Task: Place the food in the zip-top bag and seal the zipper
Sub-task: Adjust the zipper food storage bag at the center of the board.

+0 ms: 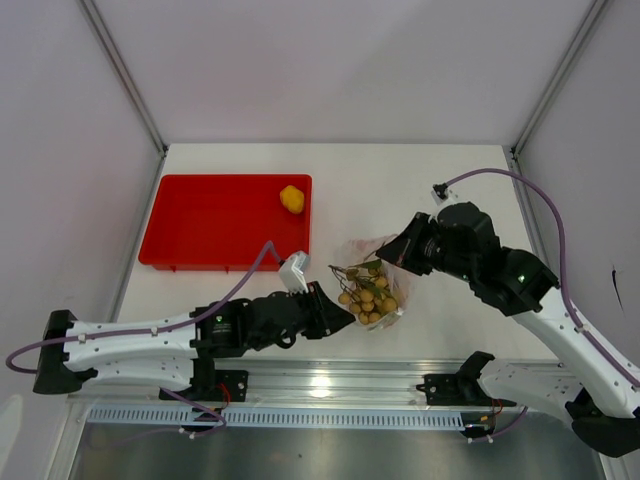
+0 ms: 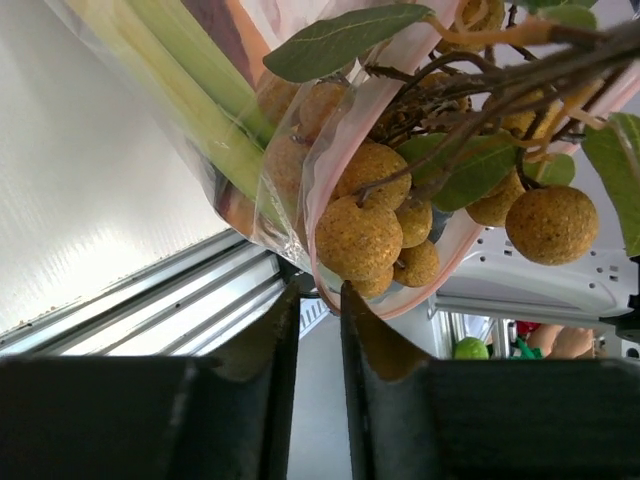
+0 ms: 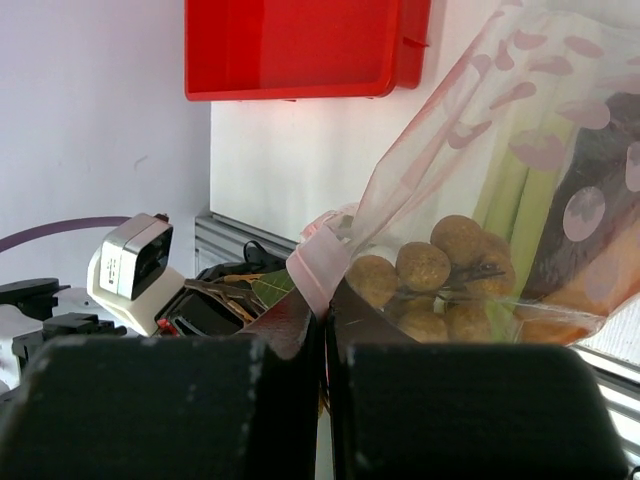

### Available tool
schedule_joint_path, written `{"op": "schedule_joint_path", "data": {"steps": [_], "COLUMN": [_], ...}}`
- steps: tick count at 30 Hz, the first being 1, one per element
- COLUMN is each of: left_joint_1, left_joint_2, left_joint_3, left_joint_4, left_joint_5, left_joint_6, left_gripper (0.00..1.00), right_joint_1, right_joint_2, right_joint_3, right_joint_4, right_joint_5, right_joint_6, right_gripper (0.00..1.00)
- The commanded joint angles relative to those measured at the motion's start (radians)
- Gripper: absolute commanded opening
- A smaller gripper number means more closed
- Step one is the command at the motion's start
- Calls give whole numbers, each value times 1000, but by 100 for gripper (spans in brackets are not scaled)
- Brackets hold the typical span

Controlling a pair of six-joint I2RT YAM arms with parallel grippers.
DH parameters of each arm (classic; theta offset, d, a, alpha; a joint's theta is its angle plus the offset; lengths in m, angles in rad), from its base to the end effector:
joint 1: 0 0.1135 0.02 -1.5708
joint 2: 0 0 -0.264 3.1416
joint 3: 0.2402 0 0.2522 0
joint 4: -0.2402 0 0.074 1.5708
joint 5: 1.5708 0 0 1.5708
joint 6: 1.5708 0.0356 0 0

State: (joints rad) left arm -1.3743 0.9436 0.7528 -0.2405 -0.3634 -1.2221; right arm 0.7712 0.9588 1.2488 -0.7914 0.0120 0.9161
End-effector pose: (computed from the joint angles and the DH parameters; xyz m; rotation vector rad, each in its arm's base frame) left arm 0.0543 -0.2078 0.2949 -0.0913 2.2235 -1.2542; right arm 0.1308 0.1266 0.4044 0.1699 2.2302 0.9807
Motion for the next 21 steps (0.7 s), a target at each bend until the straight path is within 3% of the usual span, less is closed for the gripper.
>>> {"op": "schedule_joint_path", "data": {"steps": [1,5,10,12,14,17,21], "left_joint_1": [14,23,32,38,47,54,58], "left_joint_2": [4,7,18,20,21,32,47], "left_joint_3": [40,42,45,40,39,40,39], "left_joint_4": [27,30,56,61,70,73,96], "left_joint_5": [12,20,44,50,57,70,87], "left_joint_6": [-17,-19,-13,-10,-14,-16,-10], "left_gripper": [29,34,10,7,10,27,25], "right_joint_1": [23,57,80,86,92,99,103], "right_joint_2": [-8,-8,-6,-9,-11,-14,-14], "right_joint_3": [75,75,69,67,66,66,67], "right_joint_4": [72,75,87,89,92,92,93], "right_joint_5": [65,97,118,124,132,140,144], "right_joint_6": [24,36,44,43,47,50,52], "right_gripper": [0,0,0,0,0,0,0]}}
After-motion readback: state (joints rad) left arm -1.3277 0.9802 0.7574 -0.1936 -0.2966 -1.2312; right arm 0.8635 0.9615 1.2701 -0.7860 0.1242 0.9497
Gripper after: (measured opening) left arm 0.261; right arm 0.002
